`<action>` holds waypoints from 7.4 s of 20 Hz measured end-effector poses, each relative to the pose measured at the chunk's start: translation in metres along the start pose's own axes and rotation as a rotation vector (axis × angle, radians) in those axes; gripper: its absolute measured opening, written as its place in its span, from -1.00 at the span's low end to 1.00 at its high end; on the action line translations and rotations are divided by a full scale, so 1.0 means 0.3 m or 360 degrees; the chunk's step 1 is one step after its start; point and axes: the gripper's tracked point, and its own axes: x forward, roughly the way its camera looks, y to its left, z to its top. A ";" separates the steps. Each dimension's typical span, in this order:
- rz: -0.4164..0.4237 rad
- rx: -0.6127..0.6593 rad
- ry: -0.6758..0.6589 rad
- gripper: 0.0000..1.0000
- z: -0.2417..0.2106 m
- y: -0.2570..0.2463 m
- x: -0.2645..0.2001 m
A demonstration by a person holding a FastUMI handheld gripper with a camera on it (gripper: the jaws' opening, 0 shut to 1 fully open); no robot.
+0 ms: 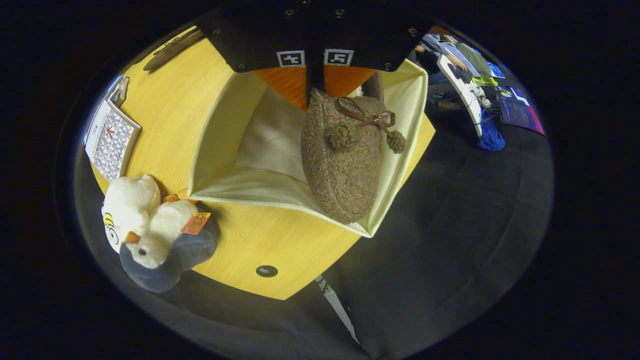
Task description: Open the storage box then place both shoes into the box .Put the left shoe in first, then the right shoe, with the right side of both shoes facing outward in a uniform manner.
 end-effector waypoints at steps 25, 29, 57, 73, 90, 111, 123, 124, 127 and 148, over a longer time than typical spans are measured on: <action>-0.0063 0.0032 -0.0253 0.78 0.037 0.048 -0.209; -0.0054 0.0113 -0.0356 0.78 0.007 -0.042 -0.377; -0.0330 0.1136 -0.0159 0.78 -1.039 -1.055 -0.441; -0.0217 0.1248 0.0038 0.27 -1.151 -1.156 -0.182; -0.0106 0.1097 -0.0282 -0.99 -0.930 -0.899 -0.505; 0.0073 0.0053 -0.0228 -0.99 -0.024 -0.079 -0.376; -0.0117 -0.0077 0.0084 -0.99 -0.022 -0.031 0.016; -0.0110 -0.0056 0.0072 -0.97 -0.018 -0.031 0.027; -0.0099 -0.0039 0.0049 -0.92 -0.013 -0.037 0.040; -0.0426 0.0359 -0.1551 0.82 -0.112 -0.339 -1.003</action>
